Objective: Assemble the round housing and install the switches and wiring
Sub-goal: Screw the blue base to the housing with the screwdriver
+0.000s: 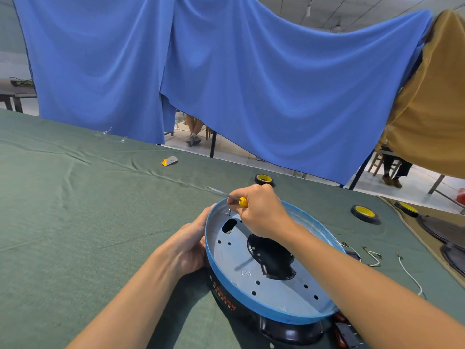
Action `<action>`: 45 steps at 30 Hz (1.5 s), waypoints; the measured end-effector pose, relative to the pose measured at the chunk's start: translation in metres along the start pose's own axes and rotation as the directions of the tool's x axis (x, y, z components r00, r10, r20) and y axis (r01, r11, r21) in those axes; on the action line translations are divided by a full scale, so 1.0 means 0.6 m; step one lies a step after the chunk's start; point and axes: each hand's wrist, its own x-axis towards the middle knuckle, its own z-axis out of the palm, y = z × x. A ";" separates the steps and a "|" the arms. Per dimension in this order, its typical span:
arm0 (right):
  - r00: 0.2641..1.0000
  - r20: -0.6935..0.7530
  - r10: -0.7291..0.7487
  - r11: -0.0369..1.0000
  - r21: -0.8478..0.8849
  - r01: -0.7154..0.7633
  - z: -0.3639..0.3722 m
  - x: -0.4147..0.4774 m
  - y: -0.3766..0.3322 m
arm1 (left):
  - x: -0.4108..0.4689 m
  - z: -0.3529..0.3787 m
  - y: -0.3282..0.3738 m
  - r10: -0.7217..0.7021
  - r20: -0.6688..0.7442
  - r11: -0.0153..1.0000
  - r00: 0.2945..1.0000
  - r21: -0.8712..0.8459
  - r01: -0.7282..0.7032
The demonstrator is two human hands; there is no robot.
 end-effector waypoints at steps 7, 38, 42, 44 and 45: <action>0.995 0.047 -0.087 0.988 -0.127 0.093 -0.007 0.003 -0.005 | -0.002 0.001 0.000 0.022 -0.016 1.000 1.000 -0.012 -0.023; 0.978 0.210 -0.008 0.938 -0.336 0.080 -0.029 0.034 -0.034 | 0.001 -0.007 0.003 -0.089 0.103 0.996 0.991 -0.002 0.090; 0.977 0.202 -0.073 0.913 -0.381 0.147 -0.029 0.028 -0.038 | 0.002 -0.006 0.003 -0.084 0.096 0.996 0.992 -0.033 0.088; 0.976 0.193 -0.102 0.902 -0.395 0.173 -0.026 0.024 -0.038 | 0.002 -0.005 0.004 -0.081 0.088 0.995 0.993 -0.056 0.086; 0.975 0.189 -0.119 0.900 -0.395 0.186 -0.025 0.022 -0.036 | 0.002 -0.004 0.004 -0.082 0.086 0.994 0.993 -0.063 0.088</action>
